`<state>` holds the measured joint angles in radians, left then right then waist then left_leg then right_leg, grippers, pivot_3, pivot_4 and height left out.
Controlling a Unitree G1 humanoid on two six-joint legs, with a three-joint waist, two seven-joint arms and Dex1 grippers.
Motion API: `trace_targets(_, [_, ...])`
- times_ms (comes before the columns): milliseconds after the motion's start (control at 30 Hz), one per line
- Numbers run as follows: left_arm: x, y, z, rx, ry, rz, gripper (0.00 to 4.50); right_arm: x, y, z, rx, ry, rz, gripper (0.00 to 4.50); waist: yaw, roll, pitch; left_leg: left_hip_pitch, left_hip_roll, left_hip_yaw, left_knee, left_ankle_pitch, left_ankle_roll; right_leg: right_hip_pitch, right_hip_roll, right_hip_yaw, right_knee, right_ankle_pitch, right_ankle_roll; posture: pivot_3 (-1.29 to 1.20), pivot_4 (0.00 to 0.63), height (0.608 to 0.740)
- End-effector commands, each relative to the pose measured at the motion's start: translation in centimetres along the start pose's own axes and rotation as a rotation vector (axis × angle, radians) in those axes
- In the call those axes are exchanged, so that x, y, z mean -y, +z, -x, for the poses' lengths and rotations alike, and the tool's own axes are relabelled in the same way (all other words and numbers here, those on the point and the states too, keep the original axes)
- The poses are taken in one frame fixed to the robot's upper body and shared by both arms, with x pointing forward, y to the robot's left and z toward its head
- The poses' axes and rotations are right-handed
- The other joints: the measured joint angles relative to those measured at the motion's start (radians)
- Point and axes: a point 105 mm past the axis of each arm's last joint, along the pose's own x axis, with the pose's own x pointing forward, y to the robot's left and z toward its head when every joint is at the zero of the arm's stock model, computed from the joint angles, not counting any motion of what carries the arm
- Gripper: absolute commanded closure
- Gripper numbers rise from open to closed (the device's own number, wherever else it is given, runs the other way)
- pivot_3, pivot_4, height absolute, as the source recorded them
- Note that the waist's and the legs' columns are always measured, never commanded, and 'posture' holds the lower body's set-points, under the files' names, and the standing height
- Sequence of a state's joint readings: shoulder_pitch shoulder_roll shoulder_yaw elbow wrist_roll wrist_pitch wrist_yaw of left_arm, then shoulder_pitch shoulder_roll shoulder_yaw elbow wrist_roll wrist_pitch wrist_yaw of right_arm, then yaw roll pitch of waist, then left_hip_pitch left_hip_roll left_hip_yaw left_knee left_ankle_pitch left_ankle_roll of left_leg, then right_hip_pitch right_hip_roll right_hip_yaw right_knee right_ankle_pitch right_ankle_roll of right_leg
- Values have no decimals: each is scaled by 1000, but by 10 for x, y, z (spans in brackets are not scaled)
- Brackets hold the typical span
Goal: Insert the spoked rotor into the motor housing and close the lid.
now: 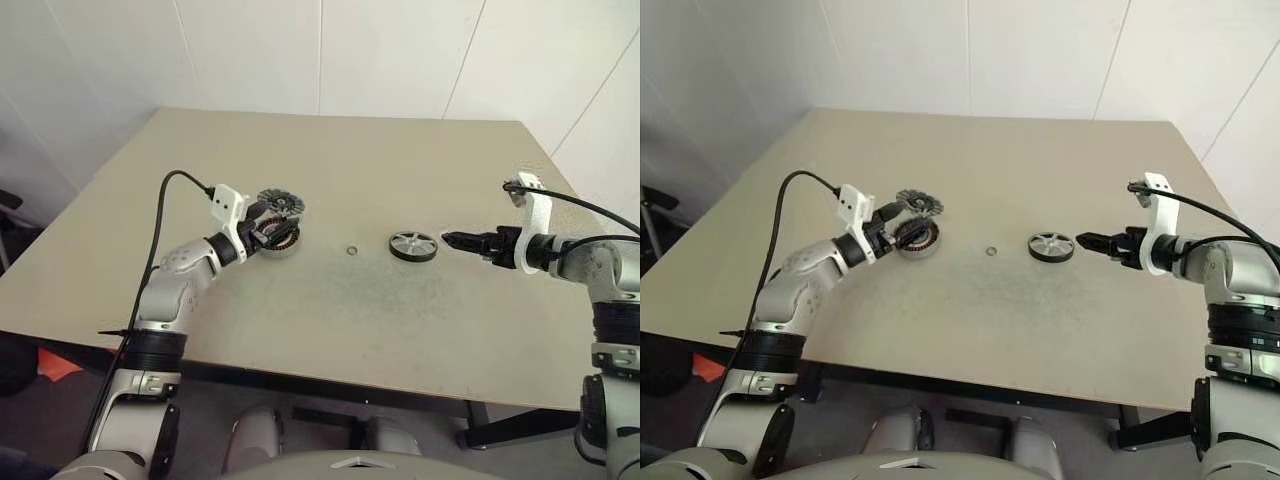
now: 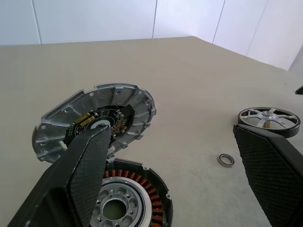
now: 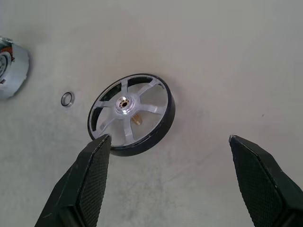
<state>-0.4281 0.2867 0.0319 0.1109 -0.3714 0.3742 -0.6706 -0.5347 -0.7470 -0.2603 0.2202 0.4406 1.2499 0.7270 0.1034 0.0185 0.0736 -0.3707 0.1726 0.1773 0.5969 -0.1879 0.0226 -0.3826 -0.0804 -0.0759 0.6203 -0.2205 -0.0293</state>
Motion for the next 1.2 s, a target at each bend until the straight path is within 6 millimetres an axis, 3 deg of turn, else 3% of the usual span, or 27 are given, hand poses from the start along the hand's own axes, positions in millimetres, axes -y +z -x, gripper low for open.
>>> trace_targets(33, [0, 11, -2, 32, -3, -31, 136, -10, 0, -1, -4, 45, -98, 8, 0, 0, 0, 0, 0, 0, 0, 0, 0, 0, 0, 0, 0, 0, 0, 0, 0, 740])
trace_targets(133, [1, 8, -2, 24, -8, -34, 136, -20, 3, -5, 7, 86, -181, 8, 0, 0, 0, 0, 0, 0, 0, 1, -1, -1, 0, 0, 1, 0, 0, 0, 0, 740])
trace_targets(333, [2, 7, -2, 10, -13, -54, 136, -20, 2, -21, 28, 61, -329, 8, 3, 0, 0, 0, 0, 0, 0, 3, -5, -1, 0, 0, 1, 0, 0, 0, 0, 740])
trace_targets(700, [-2, 6, 3, -7, 5, -84, 136, -26, -3, -39, 49, 61, -390, 8, 4, 0, 0, -1, 0, 0, -2, 4, -6, -3, 0, 0, 2, 0, 0, 0, 0, 740])
trace_targets(800, [-2, 5, 4, -12, 7, -88, 136, -29, -1, -41, 56, 63, -389, 600, 3, 0, 0, 0, 0, 0, -2, 4, -7, -3, 0, 0, 2, 0, 0, 0, 0, 740])
trace_targets(1100, [-3, 3, 4, -15, 13, -95, 136, -27, 3, -41, 73, 46, -379, 3502, 1, 1, 0, 0, 0, 0, -2, 4, -7, -3, 0, 0, 2, 0, 0, 0, 0, 740])
trace_targets(1200, [-2, 2, 4, -17, 12, -95, 136, -29, 8, -40, 83, 57, -378, 3502, 2, 1, 0, 0, 0, 0, -3, 4, -7, -2, 0, 0, 2, 0, 0, 0, 0, 740])
